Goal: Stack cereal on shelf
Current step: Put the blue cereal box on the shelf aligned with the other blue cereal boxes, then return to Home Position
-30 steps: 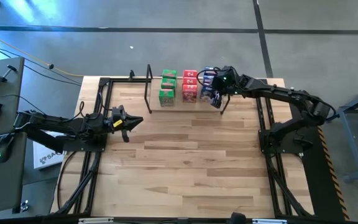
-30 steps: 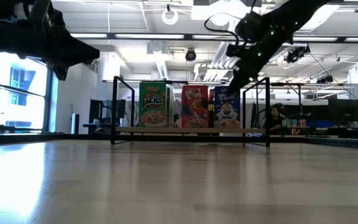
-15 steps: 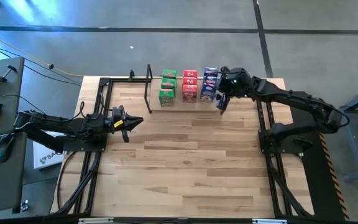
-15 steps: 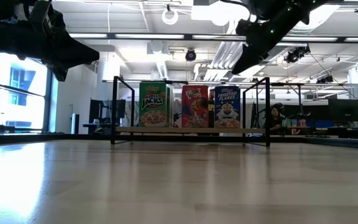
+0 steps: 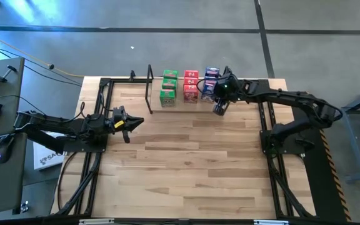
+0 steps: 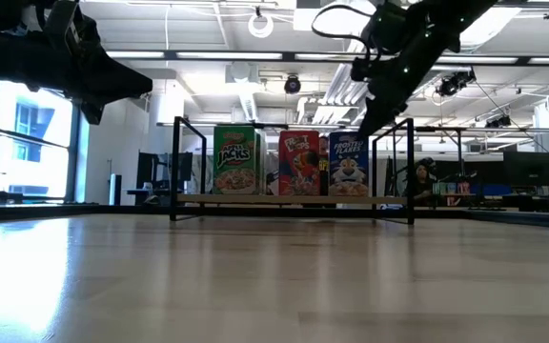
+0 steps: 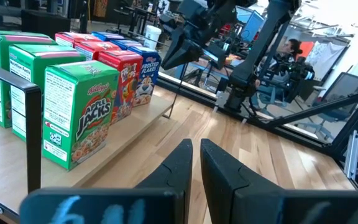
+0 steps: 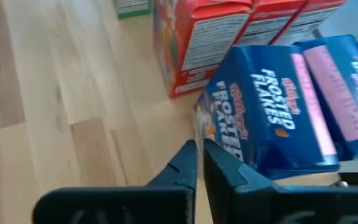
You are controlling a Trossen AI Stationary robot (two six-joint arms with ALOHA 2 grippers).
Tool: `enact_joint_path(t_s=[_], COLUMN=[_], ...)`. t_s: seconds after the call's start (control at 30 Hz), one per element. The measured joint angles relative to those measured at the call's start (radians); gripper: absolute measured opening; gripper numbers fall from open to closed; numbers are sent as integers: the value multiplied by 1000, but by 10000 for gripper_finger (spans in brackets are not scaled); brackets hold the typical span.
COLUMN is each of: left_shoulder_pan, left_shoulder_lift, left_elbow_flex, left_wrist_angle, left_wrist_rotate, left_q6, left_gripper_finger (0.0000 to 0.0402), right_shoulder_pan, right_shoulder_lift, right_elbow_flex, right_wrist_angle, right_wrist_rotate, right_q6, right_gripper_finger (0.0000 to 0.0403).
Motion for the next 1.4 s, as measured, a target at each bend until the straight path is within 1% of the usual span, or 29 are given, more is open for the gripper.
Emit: enact_joint_path(t_s=[0.2,0.5,0.67,0.73,0.83,0.97,1.0,1.07,1.17,1.23,1.33,1.4], left_shoulder_pan=[0,0,0,0,0,16,27,59,124,176,247,283], left_shoulder_lift=[0,0,0,0,0,0,0,0,0,0,0,-6], left_elbow_flex=[0,0,0,0,0,0,0,0,0,0,0,0], left_wrist_angle=[1,1,1,1,0,0,0,2,7,6,6,2], left_wrist_rotate=[0,0,5,26,37,47,60,120,200,240,302,314], left_q6=[0,1,9,13,39,71,72,74,77,81,91,110], left_gripper_finger=[25,25,25,25,24,14,10,4,1,1,1,1], right_shoulder_pan=[-6,-6,37,52,82,141,157,185,220,237,252,252], right_shoulder_lift=[5,0,-73,-114,-185,-284,-308,-356,-429,-479,-551,-597], right_elbow_flex=[0,0,0,-13,-98,-277,-320,-400,-496,-549,-608,-635], right_wrist_angle=[18,17,-18,-34,52,302,369,490,623,677,701,703], right_wrist_rotate=[74,78,75,50,-11,-77,-86,-104,-126,-128,-125,-125], right_q6=[11,-6,-28,-24,-8,11,16,29,52,63,62,61], right_gripper_finger=[12,21,21,18,5,4,3,1,1,0,0,0])
